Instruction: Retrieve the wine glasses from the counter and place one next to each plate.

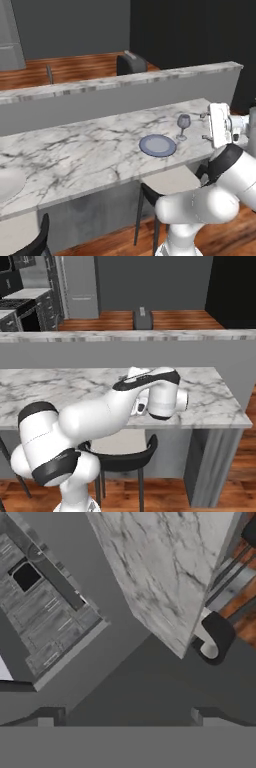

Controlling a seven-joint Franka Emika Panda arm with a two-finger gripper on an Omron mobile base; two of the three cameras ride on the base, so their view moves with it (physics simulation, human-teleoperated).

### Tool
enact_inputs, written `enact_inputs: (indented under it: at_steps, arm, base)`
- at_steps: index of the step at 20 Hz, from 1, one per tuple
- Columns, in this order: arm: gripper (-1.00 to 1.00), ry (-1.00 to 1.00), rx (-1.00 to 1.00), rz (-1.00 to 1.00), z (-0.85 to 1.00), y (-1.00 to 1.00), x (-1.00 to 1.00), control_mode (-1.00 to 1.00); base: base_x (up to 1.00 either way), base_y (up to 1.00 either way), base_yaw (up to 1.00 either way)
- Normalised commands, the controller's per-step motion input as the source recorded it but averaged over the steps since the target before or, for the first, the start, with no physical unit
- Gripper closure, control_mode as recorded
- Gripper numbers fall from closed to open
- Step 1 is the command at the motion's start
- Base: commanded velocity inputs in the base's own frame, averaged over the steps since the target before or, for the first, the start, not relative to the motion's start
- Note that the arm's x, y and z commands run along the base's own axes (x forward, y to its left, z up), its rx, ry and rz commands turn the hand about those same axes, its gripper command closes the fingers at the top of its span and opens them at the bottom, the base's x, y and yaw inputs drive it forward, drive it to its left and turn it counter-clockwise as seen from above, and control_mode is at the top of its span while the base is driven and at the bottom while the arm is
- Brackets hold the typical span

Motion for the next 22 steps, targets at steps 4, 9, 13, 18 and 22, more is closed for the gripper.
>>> enact_inputs:
  at_steps: [4, 9, 13, 18, 22]
  arm:
    - [-1.0, 0.0, 0.0, 0.0, 0.0, 0.0, 0.0, 1.0]
    - [-1.0, 0.0, 0.0, 0.0, 0.0, 0.0, 0.0, 1.0]
    - [-1.0, 0.0, 0.0, 0.0, 0.0, 0.0, 0.0, 1.0]
    - [-1.0, 0.0, 0.0, 0.0, 0.0, 0.0, 0.0, 1.0]
    - [-1.0, 0.0, 0.0, 0.0, 0.0, 0.0, 0.0, 1.0]
  base:
    - [-0.69, 0.0, 0.14]
    - [-0.43, -0.32, 0.0]
    - [0.0, -0.71, -0.1]
    - [0.0, -0.95, -0.25]
    - [0.0, -1.0, -0.37]
